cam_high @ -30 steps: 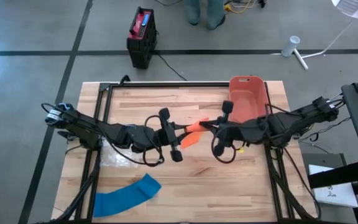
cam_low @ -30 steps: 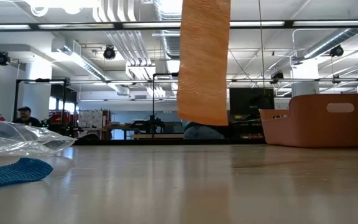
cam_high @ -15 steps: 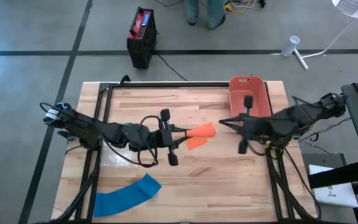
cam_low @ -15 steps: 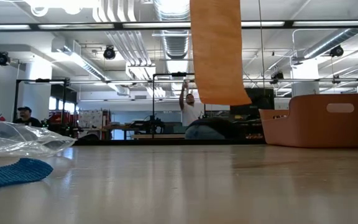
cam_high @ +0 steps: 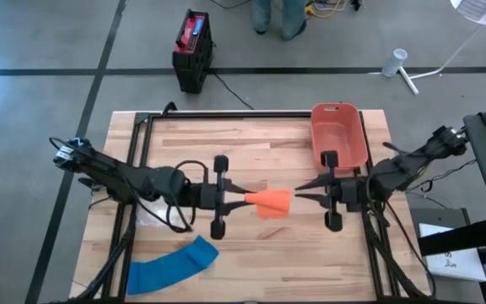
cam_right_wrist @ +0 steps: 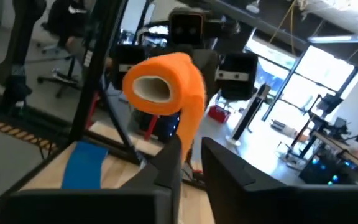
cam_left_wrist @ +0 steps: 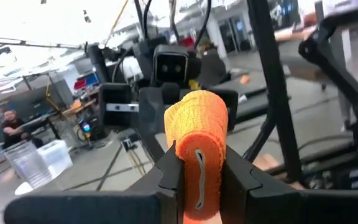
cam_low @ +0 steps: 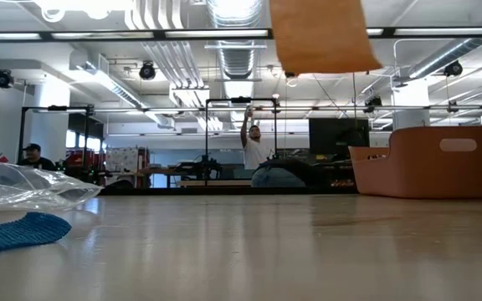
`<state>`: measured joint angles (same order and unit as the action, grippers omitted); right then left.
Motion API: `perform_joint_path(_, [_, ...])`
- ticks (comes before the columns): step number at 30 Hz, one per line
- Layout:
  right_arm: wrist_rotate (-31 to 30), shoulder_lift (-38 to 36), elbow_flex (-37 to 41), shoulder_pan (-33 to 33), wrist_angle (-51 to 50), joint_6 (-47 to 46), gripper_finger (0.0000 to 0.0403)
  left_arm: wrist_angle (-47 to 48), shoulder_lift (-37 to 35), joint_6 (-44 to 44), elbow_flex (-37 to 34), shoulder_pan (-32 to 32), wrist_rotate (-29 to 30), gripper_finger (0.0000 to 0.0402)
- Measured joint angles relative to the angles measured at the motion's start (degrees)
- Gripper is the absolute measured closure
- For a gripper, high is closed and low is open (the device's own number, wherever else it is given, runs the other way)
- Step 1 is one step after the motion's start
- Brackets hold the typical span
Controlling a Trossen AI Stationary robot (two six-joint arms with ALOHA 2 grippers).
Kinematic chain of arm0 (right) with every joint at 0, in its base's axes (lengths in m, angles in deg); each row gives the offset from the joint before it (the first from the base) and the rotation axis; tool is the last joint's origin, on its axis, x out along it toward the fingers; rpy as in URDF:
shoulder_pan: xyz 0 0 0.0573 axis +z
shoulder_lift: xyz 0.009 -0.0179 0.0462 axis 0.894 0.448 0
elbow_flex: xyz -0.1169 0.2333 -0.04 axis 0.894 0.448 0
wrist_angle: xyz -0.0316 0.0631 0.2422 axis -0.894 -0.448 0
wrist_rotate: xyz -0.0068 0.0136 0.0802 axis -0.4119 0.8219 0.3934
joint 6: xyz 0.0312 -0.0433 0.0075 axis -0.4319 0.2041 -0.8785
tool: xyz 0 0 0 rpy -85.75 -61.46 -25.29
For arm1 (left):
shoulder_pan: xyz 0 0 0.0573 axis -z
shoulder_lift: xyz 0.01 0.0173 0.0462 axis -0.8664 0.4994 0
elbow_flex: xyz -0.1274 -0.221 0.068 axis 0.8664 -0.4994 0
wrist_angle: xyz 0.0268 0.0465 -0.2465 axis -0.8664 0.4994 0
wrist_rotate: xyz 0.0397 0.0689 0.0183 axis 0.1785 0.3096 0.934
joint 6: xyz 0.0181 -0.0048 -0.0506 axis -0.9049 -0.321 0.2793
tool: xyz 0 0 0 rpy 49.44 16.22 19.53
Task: Roll bandage
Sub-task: Roll the orange bandage
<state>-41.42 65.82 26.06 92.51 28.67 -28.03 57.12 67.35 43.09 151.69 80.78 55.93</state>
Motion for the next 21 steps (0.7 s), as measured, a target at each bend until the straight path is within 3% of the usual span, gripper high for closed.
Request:
perform_joint_path(6, [0.29, 1.25, -1.12, 0.14, 0.14, 0.98, 0.0307, -3.56, 0.0, 3.37, 0.0, -0.11, 0.03, 0.0352])
perform_joint_path(21, [-1.15, 5.52, -3.79, -3.32, 0.0, -7.64, 0.0224, -10.27, 2.79, 9.19, -0.72, -0.49, 0.07, 0.0352])
